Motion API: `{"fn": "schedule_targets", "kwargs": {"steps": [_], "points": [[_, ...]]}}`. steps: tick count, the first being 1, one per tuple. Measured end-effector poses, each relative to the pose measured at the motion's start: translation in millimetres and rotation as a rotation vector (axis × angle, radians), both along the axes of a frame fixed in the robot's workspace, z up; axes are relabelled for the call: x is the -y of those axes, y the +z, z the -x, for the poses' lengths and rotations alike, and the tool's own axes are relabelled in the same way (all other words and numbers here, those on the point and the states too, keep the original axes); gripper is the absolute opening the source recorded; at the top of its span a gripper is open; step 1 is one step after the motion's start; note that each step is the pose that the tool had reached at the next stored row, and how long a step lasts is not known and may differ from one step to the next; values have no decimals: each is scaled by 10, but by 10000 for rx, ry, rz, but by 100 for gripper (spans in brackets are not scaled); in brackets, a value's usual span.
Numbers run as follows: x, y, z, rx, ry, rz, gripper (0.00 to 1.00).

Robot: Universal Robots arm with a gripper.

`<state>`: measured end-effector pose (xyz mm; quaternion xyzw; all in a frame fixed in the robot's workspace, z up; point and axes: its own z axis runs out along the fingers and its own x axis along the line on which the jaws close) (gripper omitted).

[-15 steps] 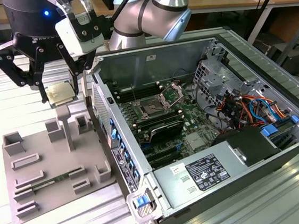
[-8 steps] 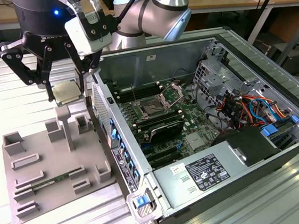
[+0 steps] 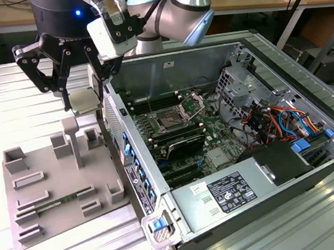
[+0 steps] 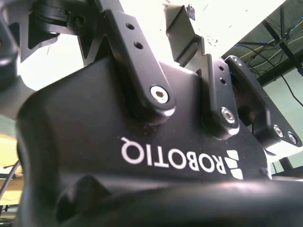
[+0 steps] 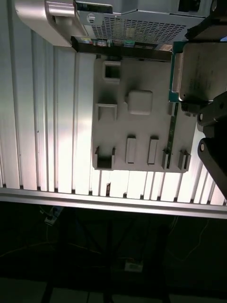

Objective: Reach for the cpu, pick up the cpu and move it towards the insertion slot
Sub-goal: 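Pick up the cpu and move it towards the insertion slot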

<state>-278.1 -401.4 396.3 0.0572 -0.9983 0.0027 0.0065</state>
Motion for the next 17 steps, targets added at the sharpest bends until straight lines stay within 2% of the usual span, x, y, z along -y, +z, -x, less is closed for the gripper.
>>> {"fn": "schedule_targets", "kwargs": {"steps": [17], "points": [[0, 0, -244, 0, -1, 0, 55]]}}
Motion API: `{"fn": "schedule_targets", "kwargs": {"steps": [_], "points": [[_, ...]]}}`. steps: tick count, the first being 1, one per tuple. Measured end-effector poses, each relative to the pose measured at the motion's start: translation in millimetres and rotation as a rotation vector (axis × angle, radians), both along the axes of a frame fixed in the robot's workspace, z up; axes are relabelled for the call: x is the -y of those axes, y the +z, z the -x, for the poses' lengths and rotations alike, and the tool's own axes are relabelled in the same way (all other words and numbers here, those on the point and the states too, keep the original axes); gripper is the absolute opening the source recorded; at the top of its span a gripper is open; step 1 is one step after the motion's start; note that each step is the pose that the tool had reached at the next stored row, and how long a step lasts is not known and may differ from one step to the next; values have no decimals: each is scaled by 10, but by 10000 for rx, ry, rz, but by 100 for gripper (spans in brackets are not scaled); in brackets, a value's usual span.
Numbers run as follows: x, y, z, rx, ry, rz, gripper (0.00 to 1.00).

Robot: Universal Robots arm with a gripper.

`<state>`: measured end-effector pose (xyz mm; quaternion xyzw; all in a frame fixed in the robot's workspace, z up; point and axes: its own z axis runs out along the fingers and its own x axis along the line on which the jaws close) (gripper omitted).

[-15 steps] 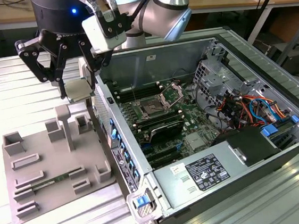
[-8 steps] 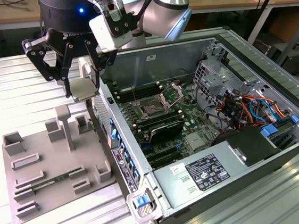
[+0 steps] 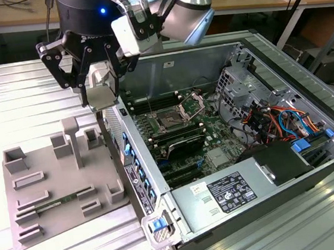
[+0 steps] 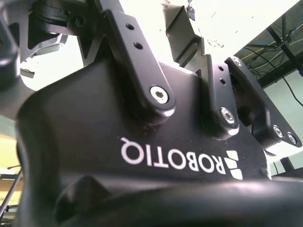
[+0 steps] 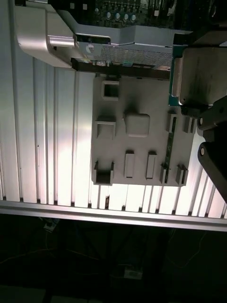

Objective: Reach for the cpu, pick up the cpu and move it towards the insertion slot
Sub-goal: 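Pick up the cpu and move it towards the insertion slot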

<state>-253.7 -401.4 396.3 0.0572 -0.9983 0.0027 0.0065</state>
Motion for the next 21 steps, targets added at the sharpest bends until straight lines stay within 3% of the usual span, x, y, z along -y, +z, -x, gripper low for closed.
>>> {"fn": "schedule_targets", "kwargs": {"steps": [21], "points": [[0, 0, -273, 1, 1, 0, 55]]}}
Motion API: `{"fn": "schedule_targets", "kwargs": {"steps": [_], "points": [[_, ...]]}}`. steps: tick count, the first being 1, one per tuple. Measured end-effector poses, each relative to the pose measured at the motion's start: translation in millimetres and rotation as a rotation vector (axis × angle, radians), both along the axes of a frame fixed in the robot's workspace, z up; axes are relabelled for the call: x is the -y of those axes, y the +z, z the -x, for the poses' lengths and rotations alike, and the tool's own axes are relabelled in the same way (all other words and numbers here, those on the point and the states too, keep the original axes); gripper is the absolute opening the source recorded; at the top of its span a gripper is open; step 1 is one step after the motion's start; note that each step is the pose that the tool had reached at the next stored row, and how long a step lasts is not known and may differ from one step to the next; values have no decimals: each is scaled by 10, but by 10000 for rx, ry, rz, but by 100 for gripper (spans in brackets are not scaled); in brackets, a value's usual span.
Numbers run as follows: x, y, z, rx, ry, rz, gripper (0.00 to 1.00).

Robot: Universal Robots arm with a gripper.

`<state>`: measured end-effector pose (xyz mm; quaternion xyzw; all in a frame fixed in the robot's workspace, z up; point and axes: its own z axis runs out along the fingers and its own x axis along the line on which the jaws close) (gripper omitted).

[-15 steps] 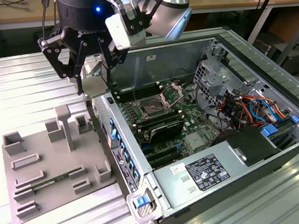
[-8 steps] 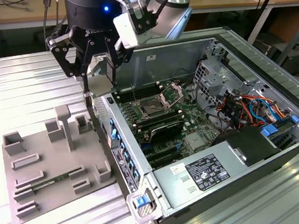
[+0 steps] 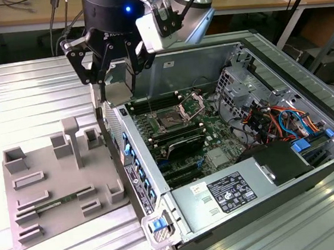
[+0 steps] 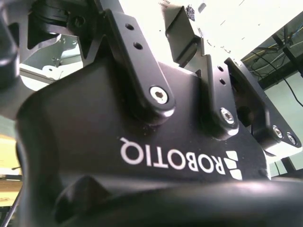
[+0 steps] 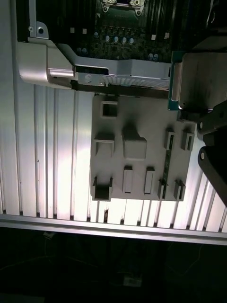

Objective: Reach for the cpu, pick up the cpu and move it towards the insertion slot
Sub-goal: 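Pick up the cpu and move it towards the insertion slot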

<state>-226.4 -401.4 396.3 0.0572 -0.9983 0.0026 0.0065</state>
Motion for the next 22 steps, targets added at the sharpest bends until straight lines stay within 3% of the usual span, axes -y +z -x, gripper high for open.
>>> {"fn": "schedule_targets", "kwargs": {"steps": [12, 22], "points": [[0, 0, -221, -1, -1, 1, 55], [0, -3, -317, 0, -1, 0, 55]]}}
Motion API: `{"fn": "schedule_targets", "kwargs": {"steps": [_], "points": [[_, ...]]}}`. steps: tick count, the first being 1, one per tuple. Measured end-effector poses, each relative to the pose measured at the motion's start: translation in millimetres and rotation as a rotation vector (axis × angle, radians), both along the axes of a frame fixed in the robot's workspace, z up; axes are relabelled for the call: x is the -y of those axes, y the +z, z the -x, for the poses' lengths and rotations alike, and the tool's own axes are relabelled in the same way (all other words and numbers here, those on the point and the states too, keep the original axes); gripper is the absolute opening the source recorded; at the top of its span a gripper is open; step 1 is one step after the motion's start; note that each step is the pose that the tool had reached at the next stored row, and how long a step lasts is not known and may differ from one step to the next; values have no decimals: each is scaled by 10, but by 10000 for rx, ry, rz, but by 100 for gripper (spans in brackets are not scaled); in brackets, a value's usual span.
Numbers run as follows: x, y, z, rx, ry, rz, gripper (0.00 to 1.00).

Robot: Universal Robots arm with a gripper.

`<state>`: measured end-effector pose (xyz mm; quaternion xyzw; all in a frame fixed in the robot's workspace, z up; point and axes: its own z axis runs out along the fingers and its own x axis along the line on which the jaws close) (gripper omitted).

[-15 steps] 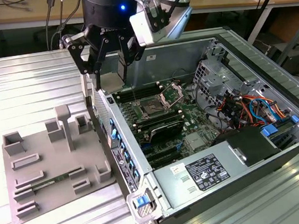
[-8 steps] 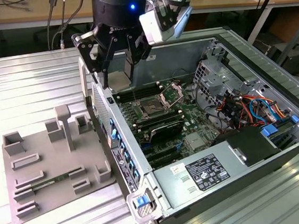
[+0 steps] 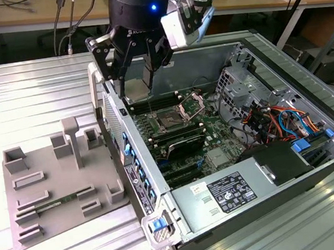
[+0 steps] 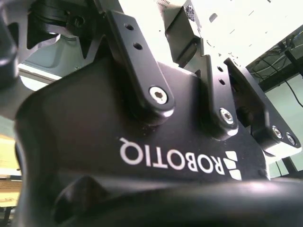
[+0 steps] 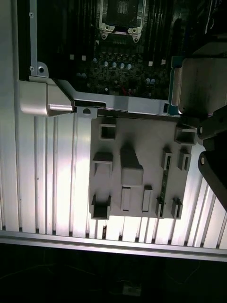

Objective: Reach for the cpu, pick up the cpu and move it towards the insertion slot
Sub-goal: 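Pick up the cpu and move it towards the insertion slot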

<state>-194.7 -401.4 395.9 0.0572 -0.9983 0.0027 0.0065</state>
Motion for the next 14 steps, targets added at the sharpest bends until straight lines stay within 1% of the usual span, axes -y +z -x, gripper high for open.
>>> {"fn": "schedule_targets", "kwargs": {"steps": [5, 8, 14], "points": [[0, -4, -52, 0, 0, 0, 55], [0, -8, -116, -1, 0, 1, 55], [0, -11, -183, 0, 0, 1, 55]]}}
